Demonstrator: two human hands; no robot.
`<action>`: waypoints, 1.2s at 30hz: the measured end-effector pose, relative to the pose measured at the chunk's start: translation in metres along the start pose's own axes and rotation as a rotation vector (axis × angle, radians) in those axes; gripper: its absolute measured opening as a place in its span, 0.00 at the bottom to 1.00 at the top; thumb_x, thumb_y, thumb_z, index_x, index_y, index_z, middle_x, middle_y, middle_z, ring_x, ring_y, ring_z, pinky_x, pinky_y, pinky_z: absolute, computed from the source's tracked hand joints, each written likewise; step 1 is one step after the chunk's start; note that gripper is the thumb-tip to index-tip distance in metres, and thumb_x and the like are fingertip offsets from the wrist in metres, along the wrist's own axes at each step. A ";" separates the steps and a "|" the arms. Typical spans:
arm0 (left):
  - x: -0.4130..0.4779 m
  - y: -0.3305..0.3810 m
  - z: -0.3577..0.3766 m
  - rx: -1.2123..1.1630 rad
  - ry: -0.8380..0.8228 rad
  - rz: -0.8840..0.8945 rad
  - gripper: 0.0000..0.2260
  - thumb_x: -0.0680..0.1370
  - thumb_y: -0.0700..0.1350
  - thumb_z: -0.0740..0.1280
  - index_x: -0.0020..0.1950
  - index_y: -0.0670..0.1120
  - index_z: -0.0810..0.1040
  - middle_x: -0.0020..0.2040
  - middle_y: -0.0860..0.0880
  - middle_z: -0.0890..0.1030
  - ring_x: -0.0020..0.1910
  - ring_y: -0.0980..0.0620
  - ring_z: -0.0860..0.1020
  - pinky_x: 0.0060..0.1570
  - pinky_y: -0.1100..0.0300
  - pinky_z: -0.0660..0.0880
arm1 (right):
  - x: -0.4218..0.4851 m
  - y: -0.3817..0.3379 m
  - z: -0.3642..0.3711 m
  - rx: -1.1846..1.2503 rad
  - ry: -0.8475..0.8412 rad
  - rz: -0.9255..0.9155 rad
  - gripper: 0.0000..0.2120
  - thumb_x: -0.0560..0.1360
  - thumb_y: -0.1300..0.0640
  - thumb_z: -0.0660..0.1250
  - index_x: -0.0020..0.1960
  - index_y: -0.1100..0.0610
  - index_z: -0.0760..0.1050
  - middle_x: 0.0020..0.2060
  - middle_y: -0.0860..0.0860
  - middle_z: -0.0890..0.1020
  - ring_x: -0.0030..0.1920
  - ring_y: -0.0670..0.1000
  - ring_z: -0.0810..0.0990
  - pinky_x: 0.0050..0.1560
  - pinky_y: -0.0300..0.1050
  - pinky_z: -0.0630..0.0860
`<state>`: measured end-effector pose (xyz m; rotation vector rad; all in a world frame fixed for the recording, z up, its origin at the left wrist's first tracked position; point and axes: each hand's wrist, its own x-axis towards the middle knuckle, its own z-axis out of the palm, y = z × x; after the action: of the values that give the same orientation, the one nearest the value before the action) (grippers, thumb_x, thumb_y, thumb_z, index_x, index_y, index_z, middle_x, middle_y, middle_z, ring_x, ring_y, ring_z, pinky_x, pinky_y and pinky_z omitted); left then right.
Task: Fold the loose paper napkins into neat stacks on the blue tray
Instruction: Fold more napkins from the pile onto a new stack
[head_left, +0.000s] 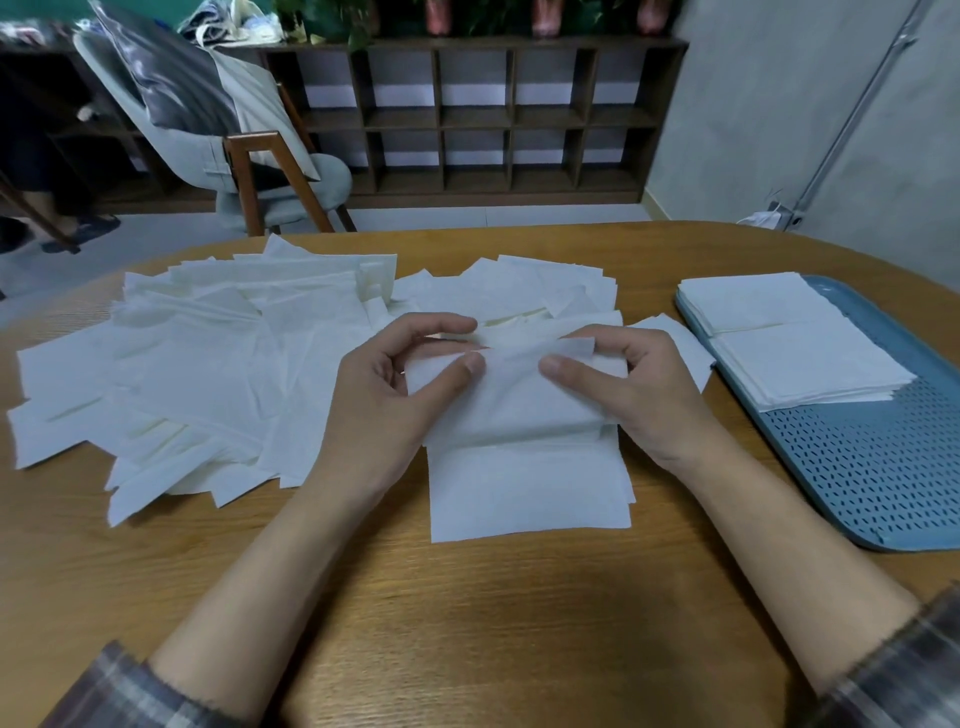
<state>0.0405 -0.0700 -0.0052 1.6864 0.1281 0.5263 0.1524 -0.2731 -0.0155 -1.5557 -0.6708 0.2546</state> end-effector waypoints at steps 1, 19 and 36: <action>0.000 0.001 0.000 0.005 -0.012 -0.019 0.12 0.78 0.39 0.76 0.60 0.47 0.84 0.42 0.57 0.87 0.41 0.62 0.83 0.46 0.68 0.77 | 0.001 0.000 -0.001 0.007 0.030 -0.003 0.08 0.77 0.59 0.74 0.53 0.61 0.86 0.51 0.51 0.89 0.54 0.50 0.87 0.53 0.40 0.81; 0.004 -0.017 -0.007 0.086 -0.214 -0.076 0.12 0.85 0.36 0.66 0.61 0.47 0.86 0.52 0.50 0.89 0.55 0.52 0.86 0.53 0.59 0.81 | 0.007 -0.008 -0.011 0.266 0.208 0.165 0.21 0.77 0.38 0.66 0.43 0.53 0.88 0.50 0.53 0.87 0.51 0.55 0.85 0.45 0.49 0.74; 0.002 -0.012 -0.005 0.208 -0.168 -0.059 0.06 0.77 0.43 0.78 0.53 0.53 0.88 0.44 0.59 0.86 0.34 0.60 0.74 0.38 0.71 0.69 | 0.007 -0.002 -0.007 0.034 0.153 0.108 0.24 0.77 0.34 0.63 0.50 0.50 0.89 0.58 0.48 0.87 0.65 0.51 0.82 0.76 0.65 0.67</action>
<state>0.0429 -0.0620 -0.0156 1.9159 0.1124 0.3340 0.1615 -0.2748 -0.0110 -1.5632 -0.4612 0.2244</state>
